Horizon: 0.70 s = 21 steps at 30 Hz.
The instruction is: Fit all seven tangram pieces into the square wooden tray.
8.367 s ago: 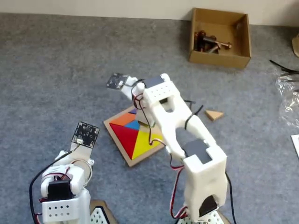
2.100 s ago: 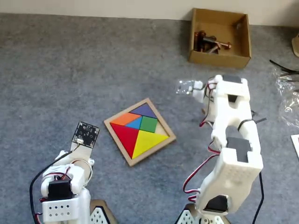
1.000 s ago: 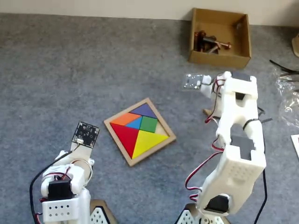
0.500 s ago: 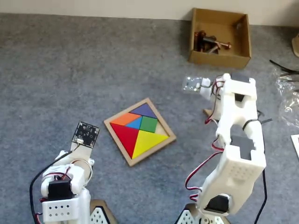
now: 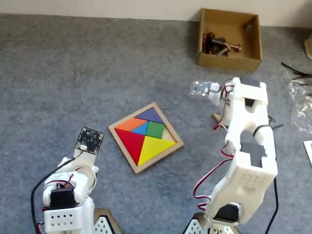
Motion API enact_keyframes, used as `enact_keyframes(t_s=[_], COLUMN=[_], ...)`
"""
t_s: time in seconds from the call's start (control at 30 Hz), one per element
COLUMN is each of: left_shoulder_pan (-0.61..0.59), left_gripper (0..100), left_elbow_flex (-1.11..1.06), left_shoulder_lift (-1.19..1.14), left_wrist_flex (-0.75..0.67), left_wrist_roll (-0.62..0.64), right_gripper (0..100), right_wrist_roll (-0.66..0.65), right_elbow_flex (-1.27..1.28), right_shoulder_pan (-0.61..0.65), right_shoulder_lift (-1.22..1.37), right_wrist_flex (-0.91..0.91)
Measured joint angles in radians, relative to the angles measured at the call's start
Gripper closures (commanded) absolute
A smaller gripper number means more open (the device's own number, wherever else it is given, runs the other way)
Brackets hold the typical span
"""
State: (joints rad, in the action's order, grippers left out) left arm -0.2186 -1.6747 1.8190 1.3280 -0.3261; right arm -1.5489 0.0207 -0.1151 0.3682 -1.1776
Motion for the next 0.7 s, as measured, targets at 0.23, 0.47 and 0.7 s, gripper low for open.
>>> enact_keyframes(t_s=[0.23,0.47,0.7], left_shoulder_pan=[0.0,0.0,0.0], left_gripper=[99,99,99], left_elbow_flex=[0.0,0.0,0.0], left_shoulder_lift=[0.0,0.0,0.0], left_wrist_flex=[0.0,0.0,0.0], left_wrist_roll=[0.0,0.0,0.0], right_gripper=[86.4,86.4,86.5], right_wrist_roll=[0.002,0.035,0.103], right_elbow_flex=[-0.021,-0.021,-0.084], right_shoulder_pan=[0.02,0.02,0.023], right_shoulder_lift=[0.092,0.094,0.104], right_wrist_flex=[0.005,0.003,-0.063])
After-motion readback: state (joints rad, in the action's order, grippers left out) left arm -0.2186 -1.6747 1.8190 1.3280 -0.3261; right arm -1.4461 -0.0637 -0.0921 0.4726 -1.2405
